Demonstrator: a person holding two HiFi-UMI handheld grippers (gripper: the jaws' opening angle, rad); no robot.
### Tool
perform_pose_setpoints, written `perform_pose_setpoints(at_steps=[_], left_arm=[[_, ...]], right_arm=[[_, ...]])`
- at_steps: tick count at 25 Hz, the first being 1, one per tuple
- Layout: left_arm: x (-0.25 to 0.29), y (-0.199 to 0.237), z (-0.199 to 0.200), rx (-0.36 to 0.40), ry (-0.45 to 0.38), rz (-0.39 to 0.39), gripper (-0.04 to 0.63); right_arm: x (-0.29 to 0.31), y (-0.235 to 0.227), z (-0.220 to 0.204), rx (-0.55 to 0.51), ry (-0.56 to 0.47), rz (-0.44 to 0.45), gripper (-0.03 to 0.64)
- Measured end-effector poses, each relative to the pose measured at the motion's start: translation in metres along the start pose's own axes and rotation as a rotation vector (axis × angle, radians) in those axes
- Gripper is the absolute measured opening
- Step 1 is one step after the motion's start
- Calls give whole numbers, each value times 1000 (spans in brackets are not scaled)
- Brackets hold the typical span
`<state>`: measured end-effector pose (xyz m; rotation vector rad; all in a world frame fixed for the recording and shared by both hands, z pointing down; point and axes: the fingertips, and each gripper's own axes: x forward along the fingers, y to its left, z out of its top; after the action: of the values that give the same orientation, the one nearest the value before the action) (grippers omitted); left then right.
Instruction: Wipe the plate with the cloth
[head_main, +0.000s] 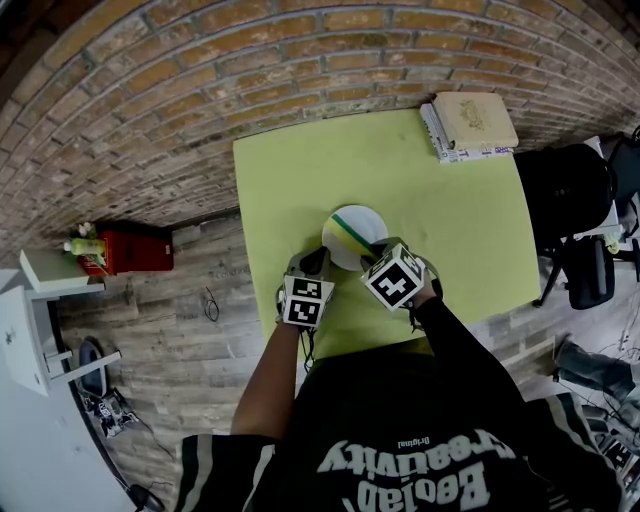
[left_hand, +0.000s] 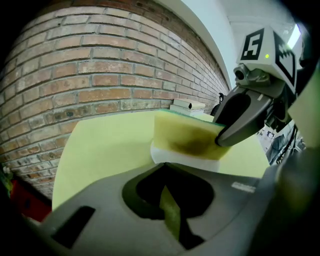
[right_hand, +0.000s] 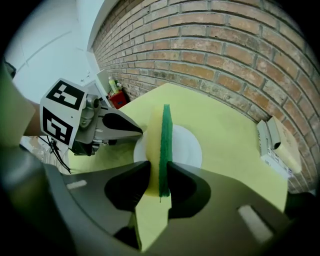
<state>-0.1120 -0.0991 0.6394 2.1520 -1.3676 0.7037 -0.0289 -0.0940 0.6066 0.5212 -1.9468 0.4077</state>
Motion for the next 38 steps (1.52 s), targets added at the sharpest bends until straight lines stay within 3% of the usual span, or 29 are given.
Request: perform_pose_setpoints(at_steps=[29, 38], left_arm=[[-1, 0, 0, 4, 1, 2, 8], [-1, 1, -1, 10, -1, 12, 8]], right_arm=[[-24, -67, -47, 126, 61, -149, 117], [-31, -62, -45, 154, 9, -145, 117]])
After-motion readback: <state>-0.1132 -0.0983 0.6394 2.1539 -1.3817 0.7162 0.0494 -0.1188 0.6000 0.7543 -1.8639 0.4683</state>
